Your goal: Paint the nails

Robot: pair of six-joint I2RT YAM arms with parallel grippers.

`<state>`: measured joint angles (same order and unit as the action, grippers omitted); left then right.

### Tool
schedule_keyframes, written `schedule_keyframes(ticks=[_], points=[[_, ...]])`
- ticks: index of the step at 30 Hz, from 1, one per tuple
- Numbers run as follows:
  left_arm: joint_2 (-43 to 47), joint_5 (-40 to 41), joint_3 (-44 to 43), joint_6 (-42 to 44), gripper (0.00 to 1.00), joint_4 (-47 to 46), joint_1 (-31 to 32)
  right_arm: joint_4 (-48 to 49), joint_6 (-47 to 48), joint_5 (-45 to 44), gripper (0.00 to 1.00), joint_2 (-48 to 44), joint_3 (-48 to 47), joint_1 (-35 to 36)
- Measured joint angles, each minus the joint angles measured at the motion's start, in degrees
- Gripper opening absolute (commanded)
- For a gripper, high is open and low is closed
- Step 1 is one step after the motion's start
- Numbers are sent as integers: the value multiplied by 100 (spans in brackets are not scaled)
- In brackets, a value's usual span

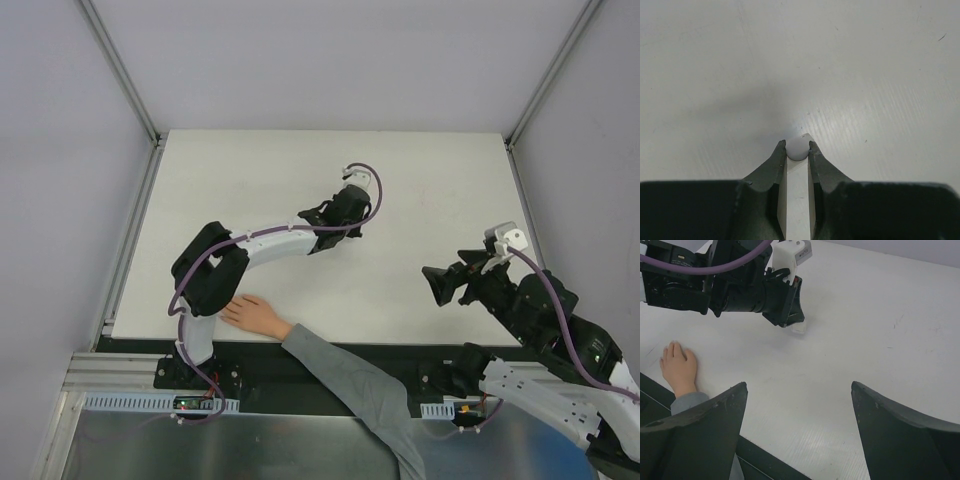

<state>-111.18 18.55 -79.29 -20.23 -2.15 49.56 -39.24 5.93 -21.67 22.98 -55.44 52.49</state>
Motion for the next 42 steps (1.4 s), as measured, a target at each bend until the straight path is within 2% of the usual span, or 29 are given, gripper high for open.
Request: schedule_keyframes(ticks=[9,16,19,30,32,36,39,40,41,42], points=[[-170,133,157,-22,0,-52,116,-31,-131,-2,87,-125,17,0],[-219,142,188,-26,6,-61,186,-79,-186,0,87,-133,52,0],[-219,131,212,-28,17,-61,184,-103,-197,0,87,-162,52,0],[-219,-22,247,-39,41,-66,184,-129,-249,0,87,-184,52,0],[-219,-52,271,-35,50,-76,184,-138,-254,0,87,-184,52,0],[-129,-120,398,-15,58,-81,184,-160,-258,-24,88,-181,50,0],[308,-201,647,-17,63,-13,184,-284,-264,-140,89,-125,11,0],[503,-245,715,-15,68,-4,184,-341,-275,-190,96,-94,-15,0],[769,-310,782,-17,84,37,184,-433,-284,-289,97,-37,-59,0],[1064,-378,813,-17,92,116,184,-492,-313,-380,98,15,-94,0]])
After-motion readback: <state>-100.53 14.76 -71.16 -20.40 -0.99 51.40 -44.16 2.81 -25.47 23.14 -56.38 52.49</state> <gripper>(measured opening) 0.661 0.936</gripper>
